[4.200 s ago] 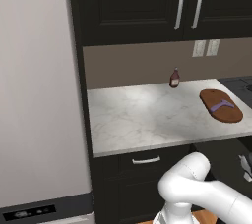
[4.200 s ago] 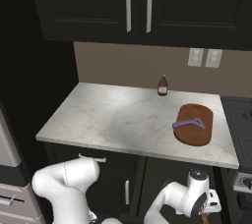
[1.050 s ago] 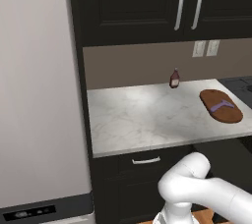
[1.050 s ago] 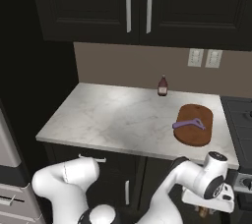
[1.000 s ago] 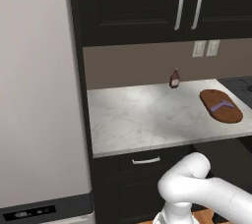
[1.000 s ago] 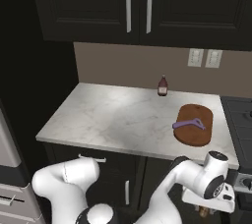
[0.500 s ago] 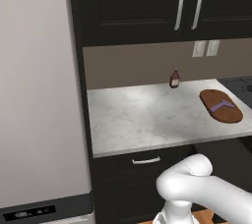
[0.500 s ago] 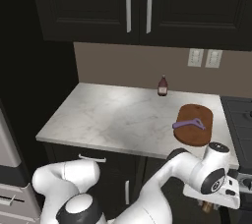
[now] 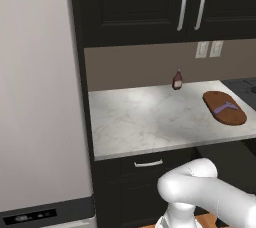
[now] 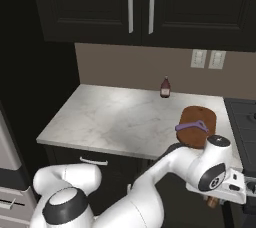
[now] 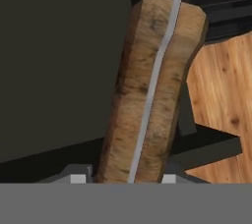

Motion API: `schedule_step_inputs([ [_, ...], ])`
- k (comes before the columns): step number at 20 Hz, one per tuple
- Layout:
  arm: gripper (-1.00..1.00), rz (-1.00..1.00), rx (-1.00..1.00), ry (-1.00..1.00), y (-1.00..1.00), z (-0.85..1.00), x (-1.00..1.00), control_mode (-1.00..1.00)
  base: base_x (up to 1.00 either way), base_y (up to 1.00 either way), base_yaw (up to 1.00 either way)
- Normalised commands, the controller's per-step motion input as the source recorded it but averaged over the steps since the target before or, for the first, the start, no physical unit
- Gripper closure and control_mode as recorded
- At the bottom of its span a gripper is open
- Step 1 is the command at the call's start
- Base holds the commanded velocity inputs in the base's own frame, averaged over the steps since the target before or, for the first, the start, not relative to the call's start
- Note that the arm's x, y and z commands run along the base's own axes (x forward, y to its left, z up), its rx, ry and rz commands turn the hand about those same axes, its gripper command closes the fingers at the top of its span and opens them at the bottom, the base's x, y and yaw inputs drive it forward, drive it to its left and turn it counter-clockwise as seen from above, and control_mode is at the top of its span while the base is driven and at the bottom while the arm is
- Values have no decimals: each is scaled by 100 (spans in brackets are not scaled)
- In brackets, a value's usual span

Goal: Open the drawer on the right and place the cutting tools on the cutting board.

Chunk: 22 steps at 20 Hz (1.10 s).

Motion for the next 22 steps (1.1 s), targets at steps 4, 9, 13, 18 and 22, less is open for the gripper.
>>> schedule_step_inputs([
  [4, 100, 0, -2, -1, 1, 38, 0, -100, 0, 0, 0],
  [9, 100, 0, -1, 0, 6, 40, 0, -100, 0, 0, 0],
  [13, 100, 0, -2, 0, 6, 41, 0, -100, 0, 0, 0],
  [18, 100, -1, 0, 0, 1, 38, 18, -100, 0, 0, 0],
  [22, 100, -4, 0, 0, 16, 30, 54, -100, 0, 0, 0],
])
